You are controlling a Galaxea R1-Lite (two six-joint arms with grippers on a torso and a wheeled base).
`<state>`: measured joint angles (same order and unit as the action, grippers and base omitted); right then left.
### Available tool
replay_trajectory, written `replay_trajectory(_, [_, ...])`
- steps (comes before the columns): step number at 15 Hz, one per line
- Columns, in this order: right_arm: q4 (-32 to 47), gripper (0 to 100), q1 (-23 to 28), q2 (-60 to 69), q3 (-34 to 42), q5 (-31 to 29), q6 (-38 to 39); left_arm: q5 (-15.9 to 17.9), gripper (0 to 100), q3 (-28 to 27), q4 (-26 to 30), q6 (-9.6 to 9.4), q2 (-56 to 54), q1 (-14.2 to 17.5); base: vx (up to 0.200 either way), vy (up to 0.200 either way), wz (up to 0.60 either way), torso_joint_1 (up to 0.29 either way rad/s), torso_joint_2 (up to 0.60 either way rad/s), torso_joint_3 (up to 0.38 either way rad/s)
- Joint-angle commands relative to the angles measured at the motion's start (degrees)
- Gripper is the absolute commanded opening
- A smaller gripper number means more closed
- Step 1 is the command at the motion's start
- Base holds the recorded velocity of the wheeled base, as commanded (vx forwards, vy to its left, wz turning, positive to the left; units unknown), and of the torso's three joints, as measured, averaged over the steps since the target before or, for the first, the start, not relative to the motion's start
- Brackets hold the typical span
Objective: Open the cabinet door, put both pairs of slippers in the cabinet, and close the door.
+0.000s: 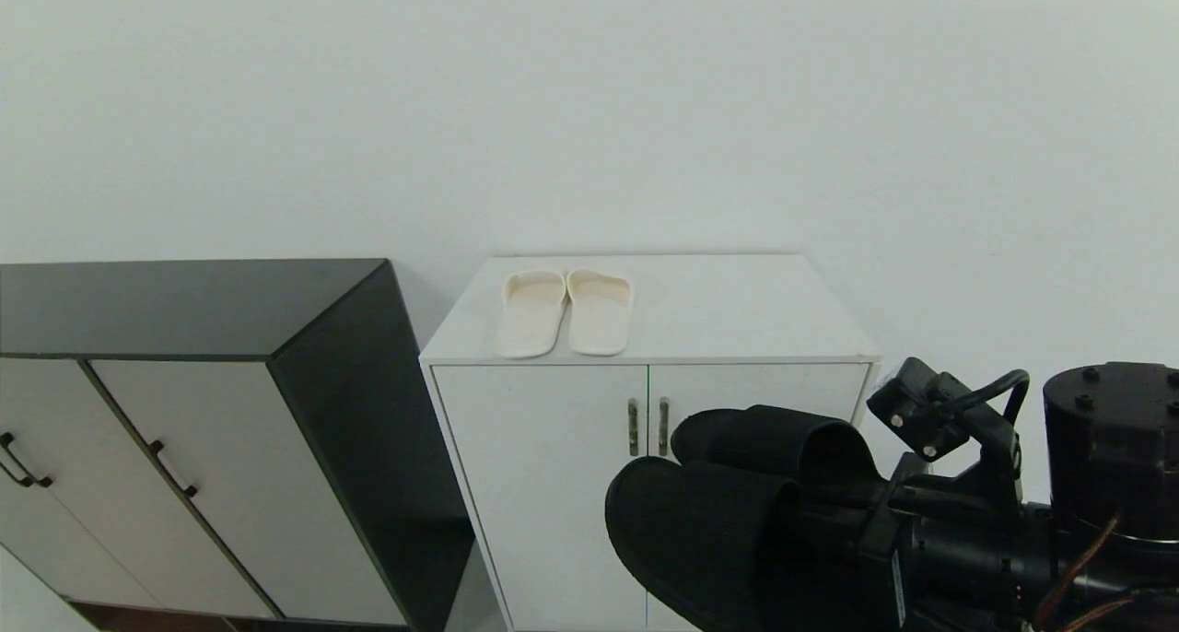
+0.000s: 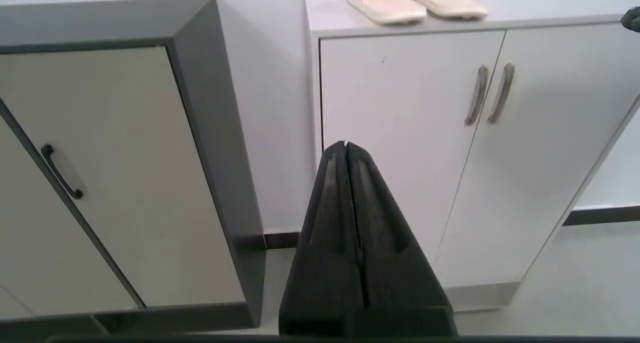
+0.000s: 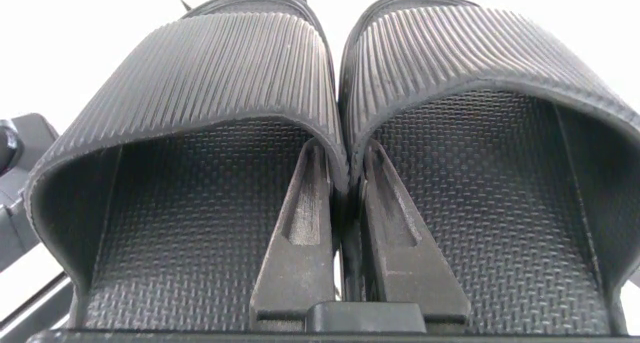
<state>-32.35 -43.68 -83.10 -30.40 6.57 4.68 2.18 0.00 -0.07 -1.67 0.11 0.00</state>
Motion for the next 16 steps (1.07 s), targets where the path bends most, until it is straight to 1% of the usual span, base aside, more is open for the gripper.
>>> replay_trajectory(1, [0.01,0,0.0,-0.3,-0.01,0.02,-0.02,0.02,0,0.0,-0.01,0.0,-0.02,0.0,0.0,0.0,0.0,-0.217,0.52,0.295])
replay_trajectory(4, [-0.08,0,-0.71,-0.22,0.17,0.02,-0.02,0.1,0,0.0,-0.01,0.0,-0.02,0.0,0.0,0.0,0.0,-0.238,0.54,0.315])
replay_trajectory(5, [-0.08,0,-0.71,-0.3,0.26,0.02,-0.02,0.1,100,0.0,-0.01,0.0,-0.02,0.0,0.0,0.0,0.0,-0.217,0.54,0.31])
replay_trajectory(16, [-2.8,0,-0.71,-1.54,1.75,0.02,-0.11,0.1,100,0.0,-0.01,-0.26,-0.02,0.0,0.0,0.0,0.0,-0.187,0.51,0.316])
